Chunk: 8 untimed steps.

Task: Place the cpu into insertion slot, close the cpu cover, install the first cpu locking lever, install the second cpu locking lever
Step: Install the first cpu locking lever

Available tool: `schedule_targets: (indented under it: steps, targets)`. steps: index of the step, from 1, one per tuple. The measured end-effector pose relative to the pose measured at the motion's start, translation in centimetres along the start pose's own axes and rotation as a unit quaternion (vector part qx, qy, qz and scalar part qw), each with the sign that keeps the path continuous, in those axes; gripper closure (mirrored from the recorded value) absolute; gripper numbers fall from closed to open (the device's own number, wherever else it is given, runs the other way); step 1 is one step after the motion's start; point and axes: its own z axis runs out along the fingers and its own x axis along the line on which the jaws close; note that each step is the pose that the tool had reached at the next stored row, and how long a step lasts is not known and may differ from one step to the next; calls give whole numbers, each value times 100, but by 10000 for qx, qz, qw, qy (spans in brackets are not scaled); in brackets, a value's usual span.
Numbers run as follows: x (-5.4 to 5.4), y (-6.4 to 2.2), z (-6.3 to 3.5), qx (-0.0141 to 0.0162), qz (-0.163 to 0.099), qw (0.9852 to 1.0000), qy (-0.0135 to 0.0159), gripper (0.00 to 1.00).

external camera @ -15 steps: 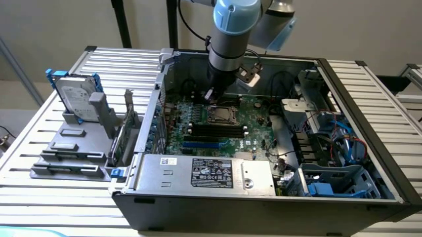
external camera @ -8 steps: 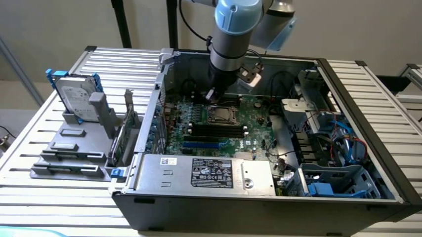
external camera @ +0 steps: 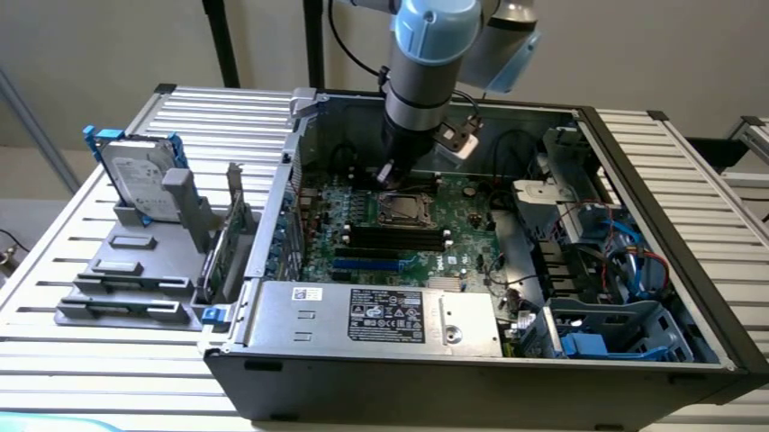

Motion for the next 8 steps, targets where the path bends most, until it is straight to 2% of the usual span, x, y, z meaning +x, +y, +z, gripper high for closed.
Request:
schedule_targets:
  steps: [8]
  targets:
    - [-1,14,30,-13,-42,10000,6,89]
